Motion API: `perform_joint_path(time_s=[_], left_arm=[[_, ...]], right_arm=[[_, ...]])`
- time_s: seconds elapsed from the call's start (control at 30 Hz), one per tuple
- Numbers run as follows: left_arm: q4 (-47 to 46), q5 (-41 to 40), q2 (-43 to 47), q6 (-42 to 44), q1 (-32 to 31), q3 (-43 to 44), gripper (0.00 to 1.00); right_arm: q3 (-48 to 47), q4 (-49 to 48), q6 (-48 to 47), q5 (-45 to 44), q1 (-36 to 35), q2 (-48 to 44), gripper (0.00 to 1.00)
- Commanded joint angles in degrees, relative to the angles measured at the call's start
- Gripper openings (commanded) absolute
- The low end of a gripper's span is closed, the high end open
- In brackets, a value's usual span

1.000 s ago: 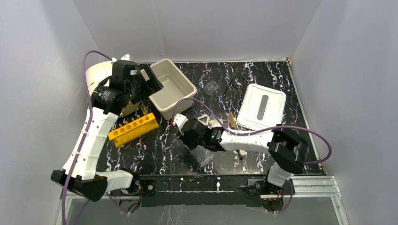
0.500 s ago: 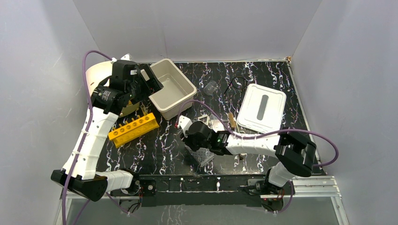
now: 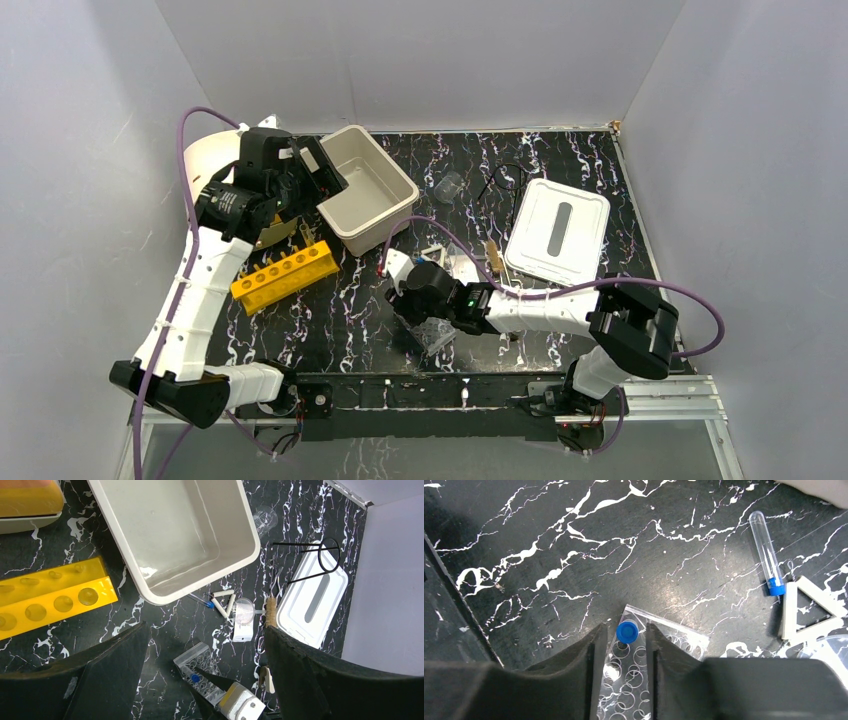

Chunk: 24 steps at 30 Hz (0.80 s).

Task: Organize the chemistry lab equipment

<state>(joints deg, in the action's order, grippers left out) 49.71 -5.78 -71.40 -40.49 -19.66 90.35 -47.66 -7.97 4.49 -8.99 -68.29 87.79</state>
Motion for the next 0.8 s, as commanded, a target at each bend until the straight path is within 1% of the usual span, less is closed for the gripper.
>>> perform_joint_path(time_s=[0.0, 0.07, 0.13, 0.23, 0.33, 0.37, 0.4, 0.47, 0.5, 0.57, 0.63, 0.73, 0.77], left_arm=[[-0.08, 0.22, 0.12, 0.50, 0.27, 0.83, 0.84], [-0.01, 0.09, 0.16, 0.58, 0.31, 1.07, 0.84], [-0.05, 0.00, 0.25, 0.59, 0.31, 1.31, 0.84], [-0.14, 0.12, 0.50, 0.68, 0.30, 1.25, 0.84], [-0.40, 0.76, 1.02, 0.76, 0.32, 0.75, 0.85], [-0.49, 1.06, 1.27, 0.85, 0.32, 0.49, 0.85], [-0.37, 1.43, 2.05, 1.14, 0.32, 0.03, 0.85], [-0.28, 2.46, 3.19, 1.79, 0.26, -0.57, 0.86], [-0.15, 3.15, 3.72, 2.02, 0.26, -0.95, 0.86], [-0.22, 4.89, 4.99, 2.32, 0.27, -2.73, 0.87], [-0.51, 5.78, 6.42, 2.29, 0.28, -4.87, 0.87], [-0.79, 8.56, 7.35, 2.39, 0.31, -6.65, 0.87], [-0.76, 9.27, 7.36, 2.64, 0.32, -6.91, 0.87]], right_arm=[[-1.20, -1.45, 1.11, -1.06, -0.26, -2.48, 0.50], [-2.41, -0.26, 1.96, -0.94, -0.26, -3.81, 0.62], [-3.93, 1.60, 2.94, -1.01, -0.26, -5.26, 0.71], [-6.12, 4.83, 5.08, -0.92, -0.07, -8.07, 0.81], [-7.35, 10.24, 9.20, -0.40, 0.49, -11.56, 0.87], [-7.19, 13.26, 11.02, -0.77, 0.84, -13.27, 0.88], [-6.37, 18.23, 15.80, -1.55, 2.03, -16.80, 0.88], [-5.53, 32.33, 26.77, -3.05, 5.50, -20.83, 0.85], [-4.94, 36.78, 30.54, -2.78, 7.36, -21.75, 0.83], [-0.49, 42.64, 36.23, 0.03, 9.66, -24.15, 0.79], [3.70, 42.04, 36.14, 3.97, 10.21, -23.65, 0.78], [5.43, 40.19, 33.94, 6.67, 10.33, -18.72, 0.82], [5.39, 38.20, 32.60, 7.65, 10.34, -17.32, 0.83]])
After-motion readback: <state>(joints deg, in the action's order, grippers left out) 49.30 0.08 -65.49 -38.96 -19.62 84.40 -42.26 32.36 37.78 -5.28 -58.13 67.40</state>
